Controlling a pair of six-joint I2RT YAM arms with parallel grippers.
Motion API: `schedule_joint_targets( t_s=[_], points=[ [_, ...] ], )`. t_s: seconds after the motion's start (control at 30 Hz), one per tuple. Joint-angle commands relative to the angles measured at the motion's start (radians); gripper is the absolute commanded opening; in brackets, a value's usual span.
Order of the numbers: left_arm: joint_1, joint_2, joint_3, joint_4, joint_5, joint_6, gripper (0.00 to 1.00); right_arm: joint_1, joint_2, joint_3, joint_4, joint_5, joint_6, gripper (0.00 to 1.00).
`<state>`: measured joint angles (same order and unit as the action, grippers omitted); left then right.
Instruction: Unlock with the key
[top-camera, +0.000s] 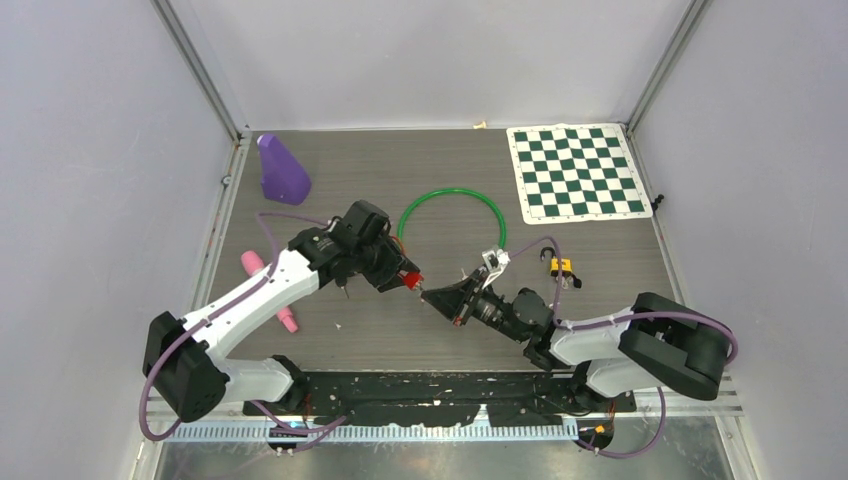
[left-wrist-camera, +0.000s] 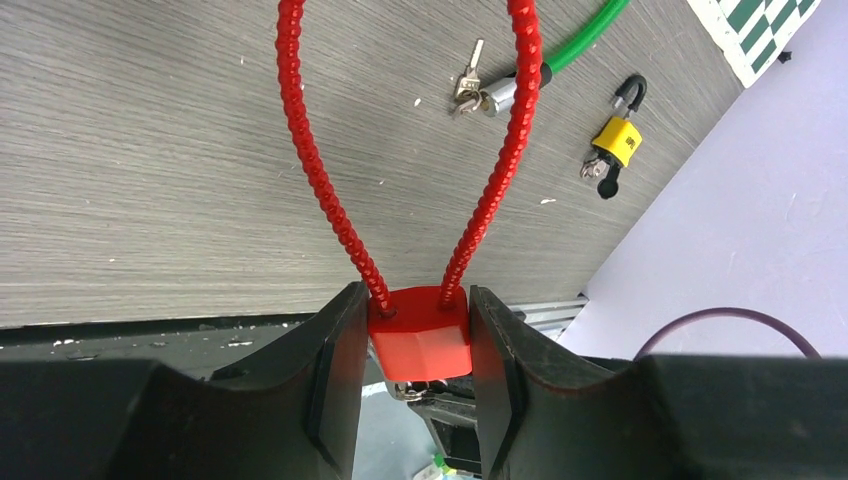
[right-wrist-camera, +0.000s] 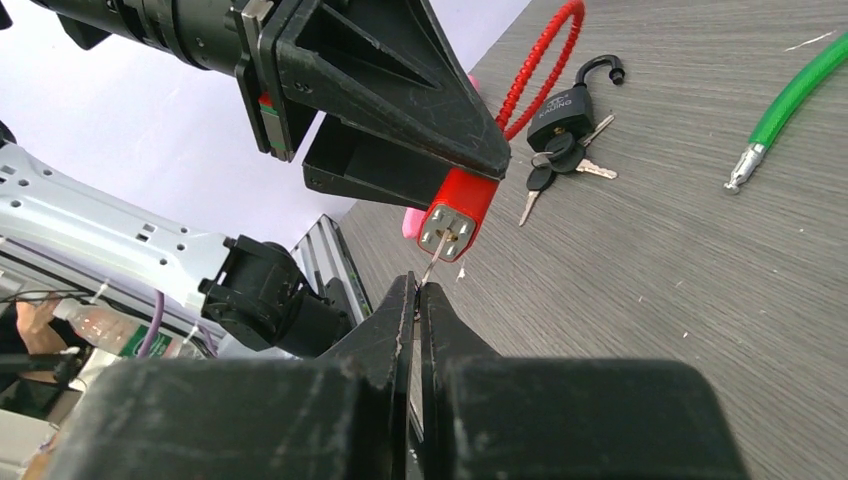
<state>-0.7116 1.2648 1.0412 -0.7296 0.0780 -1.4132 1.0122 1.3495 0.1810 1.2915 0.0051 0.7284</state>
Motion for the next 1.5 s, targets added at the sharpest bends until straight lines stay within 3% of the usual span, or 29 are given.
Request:
schedule_joint_targets(
  t_s=[0.0, 0.3, 0.6, 0.8, 1.2, 1.33, 1.47],
  points=[
    [-0.021, -0.011, 0.053, 0.005, 0.007, 0.013, 0.00, 0.001, -0.064, 0.064, -0.069, -0.047, -0.121, 0.05],
    [-0.013, -0.003, 0.100, -0.017, -0.017, 0.035, 0.00, 0.001, -0.045, 0.087, -0.045, -0.144, -0.134, 0.06],
    [-0.003, -0.012, 0.123, -0.010, -0.052, 0.047, 0.00, -0.044, -0.057, 0.080, -0.032, -0.135, -0.061, 0.06],
    [-0.002, -0.022, 0.148, 0.026, -0.097, 0.079, 0.00, -0.120, -0.124, 0.140, -0.196, -0.140, -0.111, 0.05],
    [0.084, 0.045, 0.310, 0.115, -0.099, 0.104, 0.00, -0.297, -0.011, 0.413, -0.299, -0.473, -0.189, 0.05],
    [0.090, 0.033, 0.308, 0.154, -0.103, 0.093, 0.00, -0.299, 0.034, 0.512, -0.343, -0.543, -0.199, 0.05],
    [0.091, -0.026, 0.238, 0.185, -0.132, 0.094, 0.00, -0.299, 0.047, 0.477, -0.271, -0.559, -0.123, 0.06]
  ],
)
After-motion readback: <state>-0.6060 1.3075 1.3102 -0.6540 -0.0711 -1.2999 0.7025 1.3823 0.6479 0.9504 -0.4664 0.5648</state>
